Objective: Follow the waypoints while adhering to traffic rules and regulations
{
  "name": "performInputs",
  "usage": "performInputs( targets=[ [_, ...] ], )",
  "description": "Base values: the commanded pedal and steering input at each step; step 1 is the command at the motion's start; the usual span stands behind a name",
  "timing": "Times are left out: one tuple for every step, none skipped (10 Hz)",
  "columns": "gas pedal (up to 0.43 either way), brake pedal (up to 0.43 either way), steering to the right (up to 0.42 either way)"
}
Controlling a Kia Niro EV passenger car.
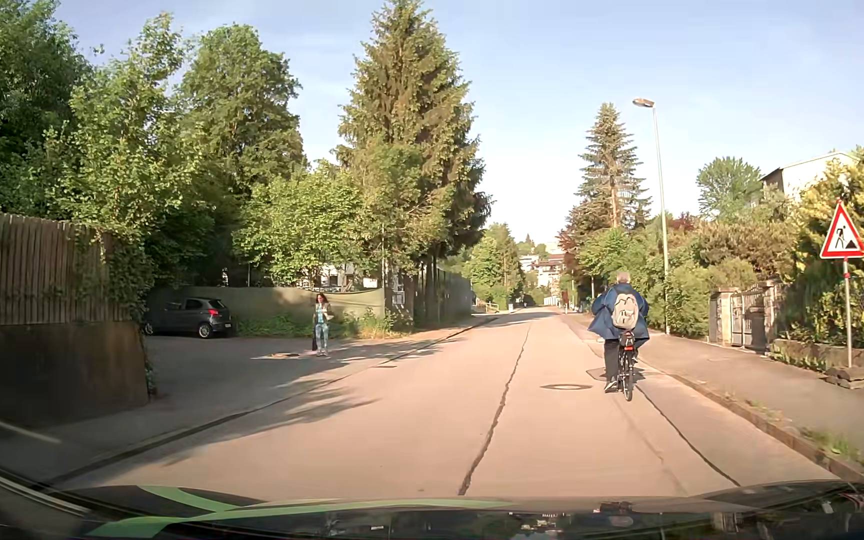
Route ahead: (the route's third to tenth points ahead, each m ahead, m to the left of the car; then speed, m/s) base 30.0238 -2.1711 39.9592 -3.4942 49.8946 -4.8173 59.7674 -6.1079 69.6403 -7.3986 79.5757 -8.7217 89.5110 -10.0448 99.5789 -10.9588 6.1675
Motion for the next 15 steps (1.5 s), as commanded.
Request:
performInputs(
  targets=[
    [0.157,0.000,-0.036],
    [0.157,0.000,-0.023],
    [0.157,0.000,-0.013],
    [0.157,0.000,-0.008],
    [0.157,0.000,-0.004],
    [0.157,0.000,-0.002],
    [0.169,0.000,0.001],
    [0.169,0.000,0.007],
    [0.169,0.000,0.011],
    [0.169,0.000,0.012],
    [0.169,0.000,0.013],
    [0.169,0.000,0.015],
    [0.169,0.000,0.017],
    [0.169,0.000,0.021],
    [0.169,0.000,0.023]
  ],
)
